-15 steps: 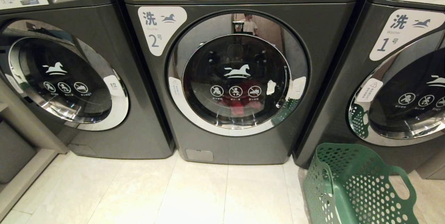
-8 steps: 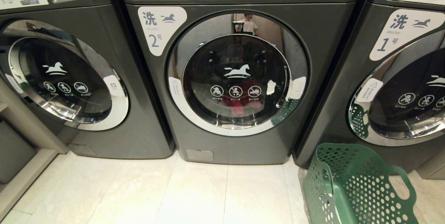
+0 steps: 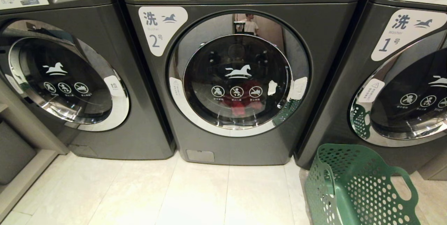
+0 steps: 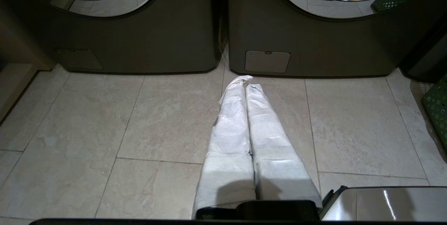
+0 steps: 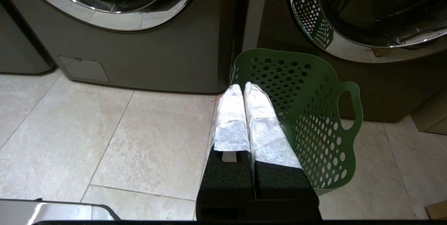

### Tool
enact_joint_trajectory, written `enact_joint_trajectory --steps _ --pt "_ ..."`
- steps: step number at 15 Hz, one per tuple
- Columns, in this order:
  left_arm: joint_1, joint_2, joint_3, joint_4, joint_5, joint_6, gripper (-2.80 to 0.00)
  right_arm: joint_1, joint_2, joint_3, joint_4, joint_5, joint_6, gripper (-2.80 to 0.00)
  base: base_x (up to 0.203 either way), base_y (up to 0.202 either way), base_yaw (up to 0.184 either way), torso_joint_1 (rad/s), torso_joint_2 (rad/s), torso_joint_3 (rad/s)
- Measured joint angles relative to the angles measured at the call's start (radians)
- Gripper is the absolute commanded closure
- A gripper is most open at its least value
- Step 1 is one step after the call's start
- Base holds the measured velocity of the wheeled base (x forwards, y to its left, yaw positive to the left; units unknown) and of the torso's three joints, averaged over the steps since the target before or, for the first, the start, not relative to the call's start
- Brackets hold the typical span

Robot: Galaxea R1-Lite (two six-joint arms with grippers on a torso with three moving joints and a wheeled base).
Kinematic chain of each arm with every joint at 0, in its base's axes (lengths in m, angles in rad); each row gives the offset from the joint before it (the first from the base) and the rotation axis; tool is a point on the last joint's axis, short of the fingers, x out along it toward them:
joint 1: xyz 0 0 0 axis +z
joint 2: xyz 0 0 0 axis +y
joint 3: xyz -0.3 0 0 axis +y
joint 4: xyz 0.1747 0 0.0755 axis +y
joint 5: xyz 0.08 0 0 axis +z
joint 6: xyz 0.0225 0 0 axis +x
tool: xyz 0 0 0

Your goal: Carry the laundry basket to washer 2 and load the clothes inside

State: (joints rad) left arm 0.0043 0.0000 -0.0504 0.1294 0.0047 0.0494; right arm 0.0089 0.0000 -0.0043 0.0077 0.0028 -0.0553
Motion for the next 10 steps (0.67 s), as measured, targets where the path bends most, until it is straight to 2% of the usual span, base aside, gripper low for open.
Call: enact_joint_trajectory --steps 10 --pt "0.0 0.0 0.0 0.0 0.001 -0.002 0.0 0.0 0.0 -0.001 0.0 0.0 0.001 0.0 0.0 0.0 0.0 0.0 0.0 0.0"
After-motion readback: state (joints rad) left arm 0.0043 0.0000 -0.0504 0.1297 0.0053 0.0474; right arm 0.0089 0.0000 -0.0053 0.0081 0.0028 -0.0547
